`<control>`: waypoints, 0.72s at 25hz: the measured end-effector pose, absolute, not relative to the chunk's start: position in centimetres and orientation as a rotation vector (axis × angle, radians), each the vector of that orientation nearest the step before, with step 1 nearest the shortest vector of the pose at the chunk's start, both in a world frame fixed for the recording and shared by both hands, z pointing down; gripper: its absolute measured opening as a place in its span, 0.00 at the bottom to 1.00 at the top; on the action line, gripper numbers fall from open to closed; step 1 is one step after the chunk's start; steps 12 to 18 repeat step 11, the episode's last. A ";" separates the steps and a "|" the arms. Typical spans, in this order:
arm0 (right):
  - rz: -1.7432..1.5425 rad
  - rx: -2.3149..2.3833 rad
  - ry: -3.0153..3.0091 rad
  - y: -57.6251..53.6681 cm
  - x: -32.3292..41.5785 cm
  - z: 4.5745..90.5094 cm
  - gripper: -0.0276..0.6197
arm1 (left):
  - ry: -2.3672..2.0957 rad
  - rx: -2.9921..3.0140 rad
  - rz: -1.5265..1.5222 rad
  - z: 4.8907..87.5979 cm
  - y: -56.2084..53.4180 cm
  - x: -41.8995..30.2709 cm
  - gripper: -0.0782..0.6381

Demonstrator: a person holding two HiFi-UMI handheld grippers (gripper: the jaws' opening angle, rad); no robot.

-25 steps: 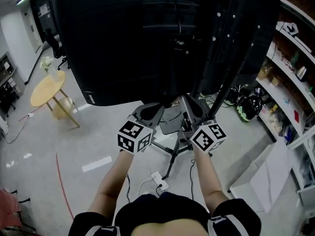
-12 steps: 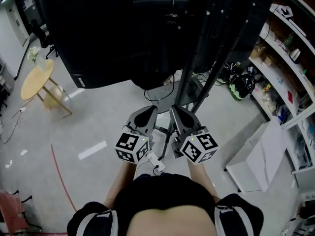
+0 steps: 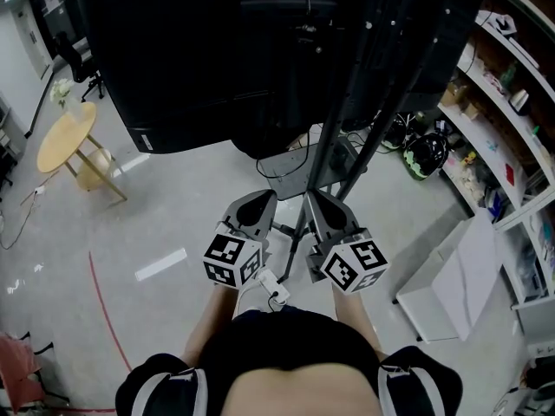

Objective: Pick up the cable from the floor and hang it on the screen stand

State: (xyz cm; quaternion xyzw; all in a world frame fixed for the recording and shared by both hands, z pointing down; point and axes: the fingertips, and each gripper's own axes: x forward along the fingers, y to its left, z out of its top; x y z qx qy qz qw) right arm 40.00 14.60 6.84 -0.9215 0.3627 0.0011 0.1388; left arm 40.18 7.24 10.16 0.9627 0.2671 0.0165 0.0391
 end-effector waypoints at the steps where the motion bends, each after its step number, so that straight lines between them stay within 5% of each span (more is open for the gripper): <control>1: 0.001 -2.666 1.052 14.5 39.9 6.9 0.08 | 0.823 2.948 0.057 10.3 7.3 40.0 0.12; 18: -0.014 -2.654 1.093 12.5 39.1 7.0 0.08 | 0.788 2.961 0.097 10.8 5.5 39.0 0.12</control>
